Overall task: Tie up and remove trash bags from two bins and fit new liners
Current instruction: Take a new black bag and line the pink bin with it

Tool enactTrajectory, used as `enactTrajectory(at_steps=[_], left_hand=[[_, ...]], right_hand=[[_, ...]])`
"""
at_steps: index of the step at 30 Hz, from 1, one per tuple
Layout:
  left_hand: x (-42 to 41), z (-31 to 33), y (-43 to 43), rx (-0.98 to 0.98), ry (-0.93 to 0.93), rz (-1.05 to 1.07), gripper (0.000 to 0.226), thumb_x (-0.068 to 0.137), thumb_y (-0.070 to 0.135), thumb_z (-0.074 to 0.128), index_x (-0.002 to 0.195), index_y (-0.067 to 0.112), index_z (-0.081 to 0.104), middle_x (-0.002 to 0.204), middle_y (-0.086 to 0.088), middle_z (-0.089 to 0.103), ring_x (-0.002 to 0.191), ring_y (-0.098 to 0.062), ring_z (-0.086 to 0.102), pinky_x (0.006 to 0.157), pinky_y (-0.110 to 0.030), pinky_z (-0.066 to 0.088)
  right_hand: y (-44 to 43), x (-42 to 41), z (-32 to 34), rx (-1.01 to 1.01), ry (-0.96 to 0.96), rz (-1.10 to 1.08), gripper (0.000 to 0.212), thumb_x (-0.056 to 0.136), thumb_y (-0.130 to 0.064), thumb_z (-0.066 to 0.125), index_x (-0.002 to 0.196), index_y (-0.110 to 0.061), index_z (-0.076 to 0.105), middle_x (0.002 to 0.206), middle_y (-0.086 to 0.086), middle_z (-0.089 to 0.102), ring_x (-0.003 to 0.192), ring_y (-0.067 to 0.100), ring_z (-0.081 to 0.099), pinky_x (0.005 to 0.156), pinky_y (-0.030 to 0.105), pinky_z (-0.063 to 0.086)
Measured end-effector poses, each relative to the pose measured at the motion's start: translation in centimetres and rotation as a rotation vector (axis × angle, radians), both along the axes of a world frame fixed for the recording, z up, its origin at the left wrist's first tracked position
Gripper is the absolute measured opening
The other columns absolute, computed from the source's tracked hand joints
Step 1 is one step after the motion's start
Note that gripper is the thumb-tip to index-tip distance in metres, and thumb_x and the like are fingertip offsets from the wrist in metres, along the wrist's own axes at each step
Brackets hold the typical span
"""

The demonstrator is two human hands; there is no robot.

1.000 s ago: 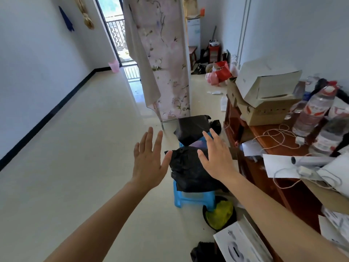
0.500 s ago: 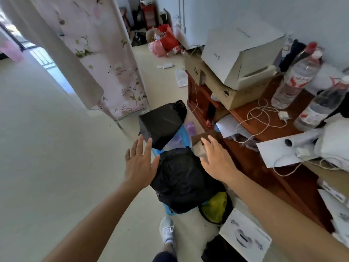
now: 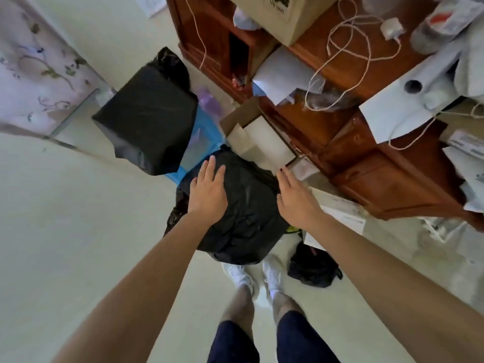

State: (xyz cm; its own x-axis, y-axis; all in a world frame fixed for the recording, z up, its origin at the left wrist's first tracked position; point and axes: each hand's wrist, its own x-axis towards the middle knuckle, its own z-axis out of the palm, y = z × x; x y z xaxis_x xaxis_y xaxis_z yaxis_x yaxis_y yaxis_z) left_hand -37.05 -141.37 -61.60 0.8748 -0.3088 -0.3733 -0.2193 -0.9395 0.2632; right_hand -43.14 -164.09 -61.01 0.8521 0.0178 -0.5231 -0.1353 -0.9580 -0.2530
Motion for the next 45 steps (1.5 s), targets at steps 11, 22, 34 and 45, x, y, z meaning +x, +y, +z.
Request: enactTrajectory(at_steps=[11,22,34,45], left_hand=[[-6.7,-13.7,1.7,0.139,0.267,0.031,0.083,0.097,0.015,0.052,0.157,0.019,-0.004,0.147,-0.014,0.039,0.112,-0.035,0.057,0.081,-0.045,0.051],[-7.2,-1.6,5.7,0.028,0.092,0.121,0.018,0.096,0.004,0.051,0.11,0.011,0.061,0.108,-0.009,0.052,0.086,-0.034,0.061,0.067,-0.039,0.044],[-13.2,17.9,17.2,-0.136,-0.464,0.403,0.007,0.091,-0.002,0.056,0.092,0.005,0.056,0.089,-0.009,0.059,0.082,-0.031,0.056,0.064,-0.045,0.05],[-27.1,24.8,44.5,0.103,-0.201,0.664,0.008,0.092,0.015,0.046,0.093,0.018,0.053,0.093,0.0,0.059,0.089,-0.027,0.059,0.068,-0.039,0.049]], right_hand=[[4.0,-3.7,-14.3,-0.051,0.098,-0.098,0.07,0.1,-0.037,0.052,0.156,-0.012,0.019,0.127,0.015,0.058,0.112,0.034,0.057,0.088,0.043,0.046],[4.2,-3.9,-4.2,0.165,0.132,-0.092,0.023,0.1,-0.03,0.052,0.118,-0.023,0.064,0.12,0.007,0.053,0.111,0.029,0.056,0.087,0.041,0.049],[16.4,2.5,9.8,0.138,0.198,0.134,0.093,0.084,-0.083,0.037,0.15,-0.017,0.035,0.146,0.01,0.05,0.138,0.032,0.041,0.116,0.051,0.019],[49.0,-0.8,21.0,0.425,-0.011,0.478,0.028,0.082,-0.013,0.069,0.068,-0.032,0.054,0.079,-0.005,0.06,0.081,0.024,0.059,0.069,0.035,0.047]])
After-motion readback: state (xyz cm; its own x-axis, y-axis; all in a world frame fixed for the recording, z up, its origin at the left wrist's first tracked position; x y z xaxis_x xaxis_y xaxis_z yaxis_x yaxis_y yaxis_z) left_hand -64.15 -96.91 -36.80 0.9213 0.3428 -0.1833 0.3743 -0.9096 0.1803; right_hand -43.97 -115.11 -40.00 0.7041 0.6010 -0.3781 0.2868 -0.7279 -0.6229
